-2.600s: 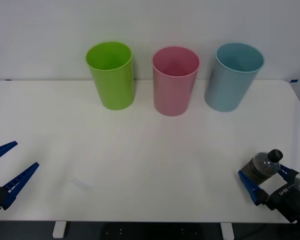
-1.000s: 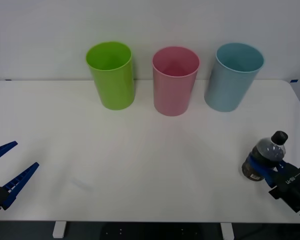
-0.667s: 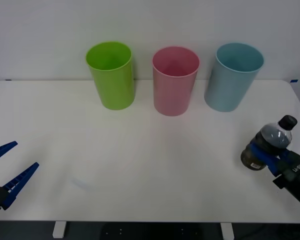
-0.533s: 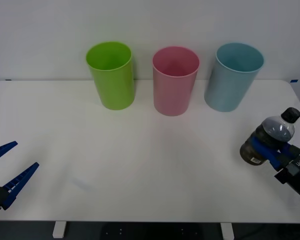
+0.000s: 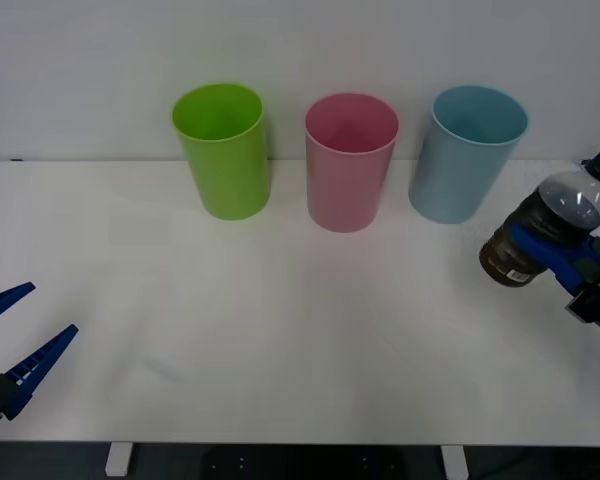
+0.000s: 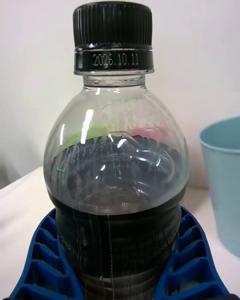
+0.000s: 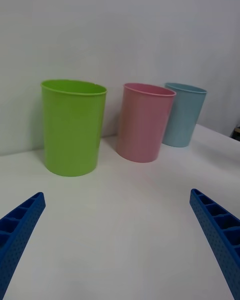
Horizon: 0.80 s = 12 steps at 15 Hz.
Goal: Grasp the object on the table and drop it into the matching bin: aluminum can to the light blue bin, PET bottle to the pink bin.
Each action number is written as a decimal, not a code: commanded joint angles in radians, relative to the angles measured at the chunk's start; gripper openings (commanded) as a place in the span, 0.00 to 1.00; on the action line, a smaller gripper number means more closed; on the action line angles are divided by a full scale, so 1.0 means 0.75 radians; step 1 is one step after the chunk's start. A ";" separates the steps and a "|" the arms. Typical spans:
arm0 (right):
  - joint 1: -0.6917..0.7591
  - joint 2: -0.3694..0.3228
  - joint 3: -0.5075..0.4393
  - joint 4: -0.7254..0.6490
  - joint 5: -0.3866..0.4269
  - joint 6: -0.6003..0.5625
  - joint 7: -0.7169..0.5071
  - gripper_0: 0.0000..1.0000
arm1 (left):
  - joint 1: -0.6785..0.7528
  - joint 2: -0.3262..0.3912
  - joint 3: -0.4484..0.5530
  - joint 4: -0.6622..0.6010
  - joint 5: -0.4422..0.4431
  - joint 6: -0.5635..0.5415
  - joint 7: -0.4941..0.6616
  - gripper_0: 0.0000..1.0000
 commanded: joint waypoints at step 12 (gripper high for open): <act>-0.539 -0.131 0.102 0.221 0.144 -0.028 -0.082 0.00 | 0.000 0.000 0.000 0.000 0.000 0.000 0.000 1.00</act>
